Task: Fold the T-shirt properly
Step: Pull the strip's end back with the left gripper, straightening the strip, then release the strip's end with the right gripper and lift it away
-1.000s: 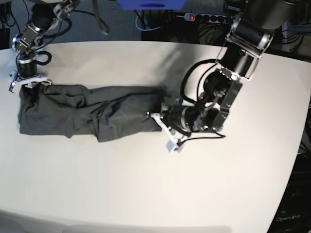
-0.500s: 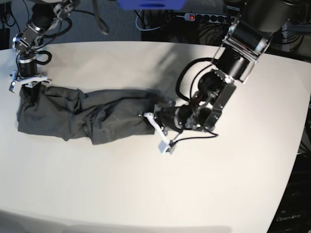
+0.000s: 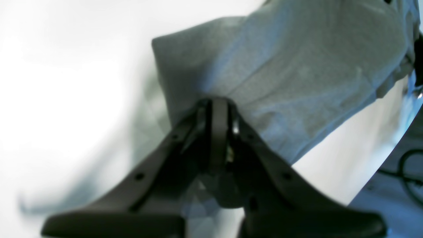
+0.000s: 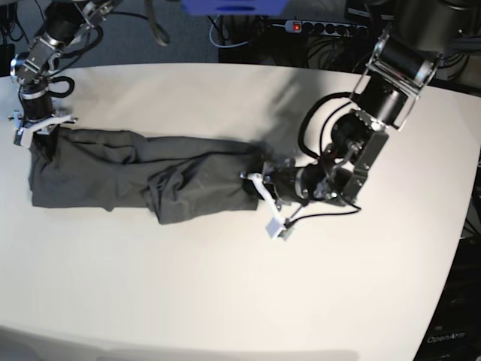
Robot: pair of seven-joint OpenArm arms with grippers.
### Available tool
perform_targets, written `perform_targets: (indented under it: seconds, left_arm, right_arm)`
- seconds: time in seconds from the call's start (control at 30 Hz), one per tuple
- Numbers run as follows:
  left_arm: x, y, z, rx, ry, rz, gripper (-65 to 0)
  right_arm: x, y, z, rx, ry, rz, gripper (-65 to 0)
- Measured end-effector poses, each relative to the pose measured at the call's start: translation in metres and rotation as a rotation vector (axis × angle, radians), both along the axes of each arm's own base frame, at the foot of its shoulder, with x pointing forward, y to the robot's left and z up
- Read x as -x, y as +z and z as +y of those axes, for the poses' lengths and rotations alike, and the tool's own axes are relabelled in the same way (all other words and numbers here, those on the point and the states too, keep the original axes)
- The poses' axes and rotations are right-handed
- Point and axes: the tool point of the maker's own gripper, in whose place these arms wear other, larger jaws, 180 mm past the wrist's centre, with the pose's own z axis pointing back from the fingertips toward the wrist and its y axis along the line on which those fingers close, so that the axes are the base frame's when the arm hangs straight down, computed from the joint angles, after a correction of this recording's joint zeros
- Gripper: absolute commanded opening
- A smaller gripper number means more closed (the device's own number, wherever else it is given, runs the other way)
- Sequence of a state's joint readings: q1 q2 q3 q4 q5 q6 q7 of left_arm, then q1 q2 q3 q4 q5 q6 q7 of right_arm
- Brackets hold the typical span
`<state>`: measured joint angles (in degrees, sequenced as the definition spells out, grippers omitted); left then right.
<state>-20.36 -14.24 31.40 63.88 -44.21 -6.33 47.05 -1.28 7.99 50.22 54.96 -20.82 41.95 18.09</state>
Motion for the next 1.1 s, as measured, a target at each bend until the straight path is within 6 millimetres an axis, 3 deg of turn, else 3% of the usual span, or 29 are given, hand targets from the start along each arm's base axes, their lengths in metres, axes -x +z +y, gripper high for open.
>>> perform_targets:
  seconds: [0.13, 0.43, 0.8, 1.0, 1.1]
  left_arm:
    - [0.0, 0.0, 0.001, 0.002, -0.009, -0.005, -63.0]
    - [-0.001, 0.0, 0.002, -0.003, -0.01, -0.007, -63.0]
    - [-0.001, -0.001, 0.005, -0.026, -0.031, -0.023, -63.0]
    - [-0.001, -0.001, 0.005, -0.024, -0.027, -0.027, -63.0]
    - [-0.001, -0.001, 0.005, -0.025, -0.028, -0.028, -63.0]
  right_arm:
    - [0.011, 0.007, -0.009, 0.089, 0.003, 0.055, -64.9]
    - [0.019, 0.022, -0.002, 0.201, 0.021, 0.13, -64.9]
    - [0.001, 0.091, -0.011, 0.329, -0.022, -0.012, -64.9]
    - [-0.007, 0.112, -0.032, 0.338, -0.119, -0.059, -64.4]
    - [-0.02, 0.107, -0.041, 0.292, -0.175, 0.019, -64.7]
